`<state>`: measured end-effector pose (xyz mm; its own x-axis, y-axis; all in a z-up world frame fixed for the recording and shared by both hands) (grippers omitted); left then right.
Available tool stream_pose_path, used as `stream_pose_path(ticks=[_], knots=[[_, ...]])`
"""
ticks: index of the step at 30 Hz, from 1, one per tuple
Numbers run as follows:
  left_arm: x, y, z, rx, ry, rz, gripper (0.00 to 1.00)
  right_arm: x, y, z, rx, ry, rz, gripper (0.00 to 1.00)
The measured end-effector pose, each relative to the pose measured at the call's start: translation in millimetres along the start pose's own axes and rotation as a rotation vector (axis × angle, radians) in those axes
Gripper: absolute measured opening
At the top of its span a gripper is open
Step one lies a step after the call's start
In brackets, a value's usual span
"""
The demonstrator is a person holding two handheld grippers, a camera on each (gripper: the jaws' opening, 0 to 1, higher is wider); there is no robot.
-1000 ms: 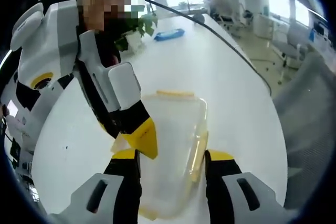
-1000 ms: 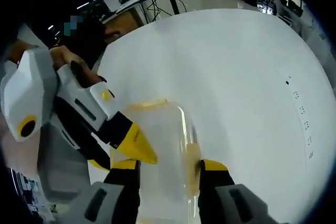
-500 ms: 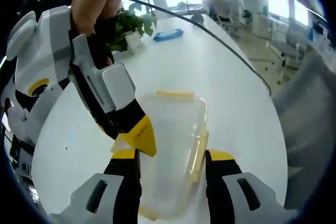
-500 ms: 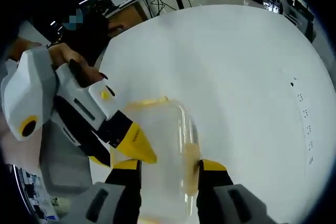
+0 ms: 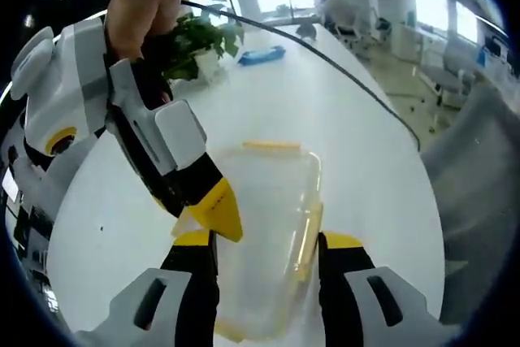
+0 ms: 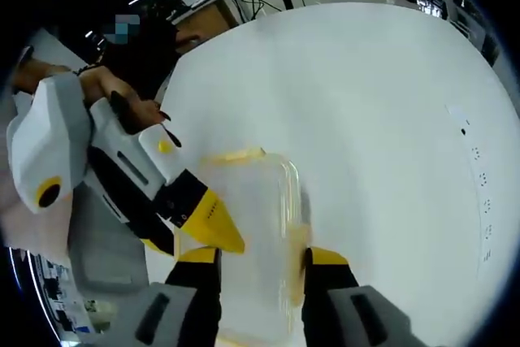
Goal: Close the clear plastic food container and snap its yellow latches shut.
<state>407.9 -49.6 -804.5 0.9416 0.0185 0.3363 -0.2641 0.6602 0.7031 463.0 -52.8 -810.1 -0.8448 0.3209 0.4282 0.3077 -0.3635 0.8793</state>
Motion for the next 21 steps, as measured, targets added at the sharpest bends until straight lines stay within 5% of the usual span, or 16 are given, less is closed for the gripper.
stream_pose_path(ticks=[21], knots=[[-1.1, -3.6, 0.0, 0.0, -0.029, 0.038, 0.46, 0.0, -1.4, -1.1, -0.001, 0.013, 0.004, 0.35]])
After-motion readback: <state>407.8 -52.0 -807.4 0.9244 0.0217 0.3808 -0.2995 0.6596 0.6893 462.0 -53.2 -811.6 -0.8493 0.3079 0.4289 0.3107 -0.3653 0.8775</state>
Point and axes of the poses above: the point that each gripper's makers call its tool centre point, and the gripper's own axes: y roughly backward along the fingers, x roughly to its left, z roughly out of its top, the point moved 2 cm from there along y, roughly backward along the fingers, and after that the axes turned 13 degrees about -y, right-handed, at the moved point
